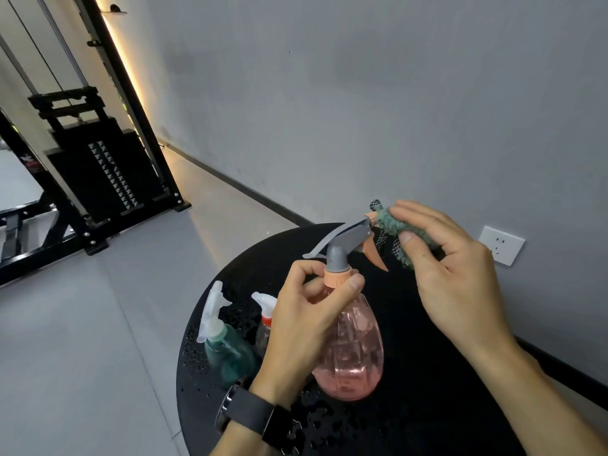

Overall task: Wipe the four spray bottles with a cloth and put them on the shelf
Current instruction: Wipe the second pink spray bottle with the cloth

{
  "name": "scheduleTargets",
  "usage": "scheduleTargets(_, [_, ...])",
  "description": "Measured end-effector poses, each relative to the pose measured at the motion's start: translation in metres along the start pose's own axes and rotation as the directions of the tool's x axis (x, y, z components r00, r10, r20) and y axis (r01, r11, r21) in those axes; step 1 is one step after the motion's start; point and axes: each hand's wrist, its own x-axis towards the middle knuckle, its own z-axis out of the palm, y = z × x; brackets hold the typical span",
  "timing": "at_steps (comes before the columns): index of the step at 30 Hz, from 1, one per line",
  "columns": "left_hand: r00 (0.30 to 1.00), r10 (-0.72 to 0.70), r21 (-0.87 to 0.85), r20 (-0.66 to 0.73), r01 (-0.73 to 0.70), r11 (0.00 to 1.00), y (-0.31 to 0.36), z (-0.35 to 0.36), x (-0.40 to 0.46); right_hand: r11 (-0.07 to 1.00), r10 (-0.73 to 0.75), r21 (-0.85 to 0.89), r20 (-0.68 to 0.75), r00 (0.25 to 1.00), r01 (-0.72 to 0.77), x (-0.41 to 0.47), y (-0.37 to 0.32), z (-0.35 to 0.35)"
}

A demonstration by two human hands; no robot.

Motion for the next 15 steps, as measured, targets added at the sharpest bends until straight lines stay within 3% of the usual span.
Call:
scheduleTargets(4, [0.999, 0.019, 0.034, 0.031, -0.02, 0.999, 0.002, -0.001, -0.002, 0.941, 0.184, 0.293, -0.028, 0.983, -0.168, 0.001, -0.006, 0.0])
scheduleTargets(8, [0.997, 0.053, 0.062, 0.048, -0.056, 0.997, 0.0, -0.006, 0.0, 0.781, 0.236, 0.561, 0.141, 0.962, -0.274, 0.001, -0.012, 0.002])
scheduleTargets(11, [0.993, 0.101, 0.137, 0.059, -0.109, 0.985, -0.001, -0.005, 0.001, 0.71, 0.189, 0.643, 0.221, 0.957, -0.288, -0.001, -0.018, 0.004])
scheduleTargets(15, [0.982, 0.177, 0.252, 0.064, -0.188, 0.949, -0.005, 0.003, -0.002, 0.712, 0.155, 0.634, 0.278, 0.948, -0.302, -0.005, -0.018, 0.007])
